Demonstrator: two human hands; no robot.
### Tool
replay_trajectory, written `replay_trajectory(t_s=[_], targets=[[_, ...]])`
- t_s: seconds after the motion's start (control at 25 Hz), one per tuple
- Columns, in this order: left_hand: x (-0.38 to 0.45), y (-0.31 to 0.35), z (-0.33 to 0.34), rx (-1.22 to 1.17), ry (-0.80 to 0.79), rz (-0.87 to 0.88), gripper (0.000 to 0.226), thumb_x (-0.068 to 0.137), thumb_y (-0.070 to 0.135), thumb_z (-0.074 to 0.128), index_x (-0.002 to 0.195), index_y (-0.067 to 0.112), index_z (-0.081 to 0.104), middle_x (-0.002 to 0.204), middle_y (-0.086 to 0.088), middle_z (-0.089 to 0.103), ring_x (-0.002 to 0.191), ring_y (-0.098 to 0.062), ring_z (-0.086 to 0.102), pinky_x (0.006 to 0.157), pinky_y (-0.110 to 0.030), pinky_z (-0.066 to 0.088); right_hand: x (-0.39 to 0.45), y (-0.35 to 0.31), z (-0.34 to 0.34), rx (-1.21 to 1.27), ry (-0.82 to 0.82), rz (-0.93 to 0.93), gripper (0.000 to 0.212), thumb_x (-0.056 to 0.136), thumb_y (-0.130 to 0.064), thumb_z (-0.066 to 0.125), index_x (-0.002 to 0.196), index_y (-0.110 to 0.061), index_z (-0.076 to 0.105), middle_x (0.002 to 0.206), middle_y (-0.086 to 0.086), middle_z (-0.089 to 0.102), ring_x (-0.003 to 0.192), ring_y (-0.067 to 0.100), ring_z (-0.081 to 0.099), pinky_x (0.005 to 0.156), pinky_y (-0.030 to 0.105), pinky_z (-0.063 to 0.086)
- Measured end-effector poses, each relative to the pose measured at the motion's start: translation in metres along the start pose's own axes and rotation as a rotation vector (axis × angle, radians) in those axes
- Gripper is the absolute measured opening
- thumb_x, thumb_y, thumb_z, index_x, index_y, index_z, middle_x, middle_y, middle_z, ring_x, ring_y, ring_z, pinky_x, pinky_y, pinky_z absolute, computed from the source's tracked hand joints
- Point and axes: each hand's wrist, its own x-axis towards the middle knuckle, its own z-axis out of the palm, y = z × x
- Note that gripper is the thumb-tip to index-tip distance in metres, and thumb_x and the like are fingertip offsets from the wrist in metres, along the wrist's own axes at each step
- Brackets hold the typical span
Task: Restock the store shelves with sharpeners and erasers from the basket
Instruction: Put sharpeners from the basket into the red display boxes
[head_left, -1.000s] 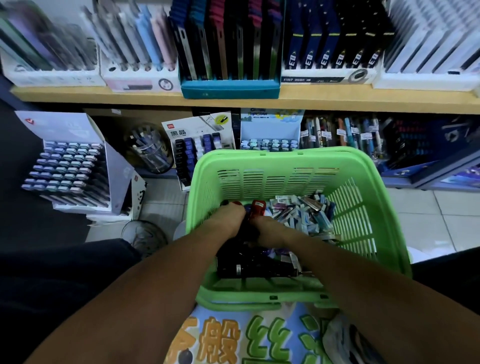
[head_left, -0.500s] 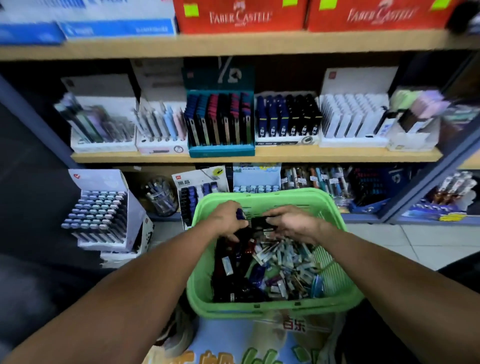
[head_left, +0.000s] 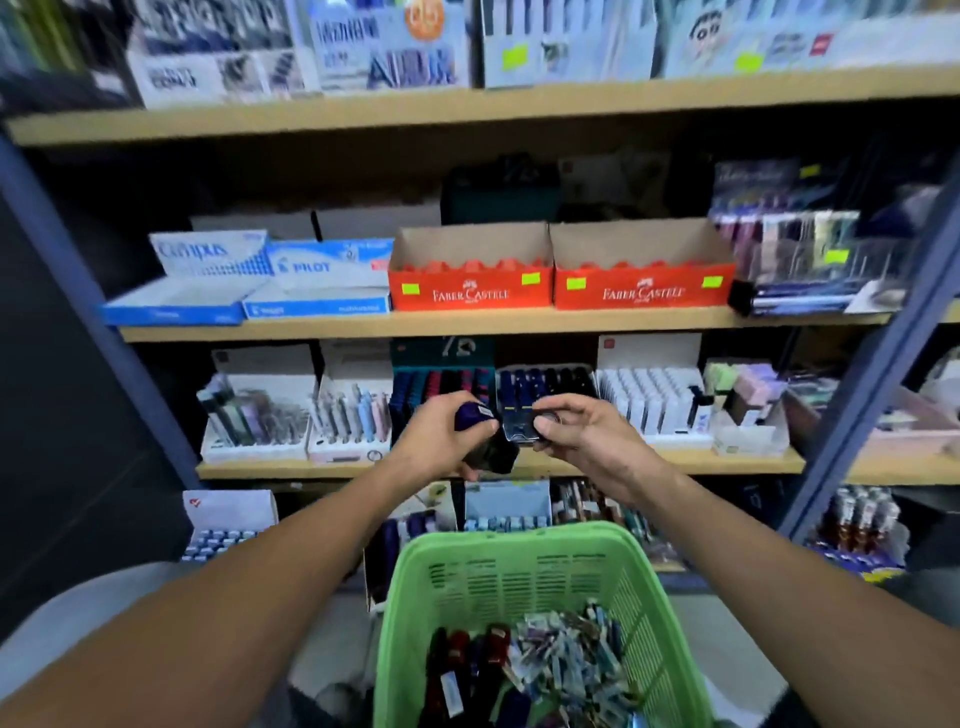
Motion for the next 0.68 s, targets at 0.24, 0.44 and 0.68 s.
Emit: replay_trajectory(t_s=[0.24,0.44,0.68], targets=[[0.007,0.057,-0.039,-0.198,0.112,0.142,0.022,0.094,0.018,0.068,0.115,0.012,0.063,0.103,-0.01,0.07,0.065,-0.035,0.072,0.049,-0.031,0.057,0.001,-0.09,0.015,0.005,0.114,-0.254,0.023,0.087,-0.002,0.071,0.11,-0.008,0.071,0.106,0.013,0.074,0.092,0.023,0.071,0.078,0.029,0.056],[0.037,0.101,-0.071,-0.142,0.421,0.224,0.019,0.096,0.023,0.066,0.113,0.015,0.062,0.101,-0.004,0.069,0.053,-0.022,0.071,0.057,-0.045,0.06,0.029,-0.147,0.034,-0.125,0.212,-0.434,0.024,0.094,0.0,0.064,0.116,-0.006,0.069,0.106,0.009,0.072,0.088,0.015,0.073,0.084,0.03,0.059],[0.081,0.109,-0.103,-0.276,0.594,0.244,0.024,0.094,0.019,0.068,0.118,0.018,0.065,0.104,-0.004,0.068,0.063,-0.015,0.074,0.051,-0.028,0.059,0.101,-0.176,0.043,-0.576,0.411,-0.524,0.017,0.09,-0.019,0.073,0.1,-0.023,0.059,0.093,0.002,0.066,0.078,0.015,0.069,0.078,0.034,0.059]])
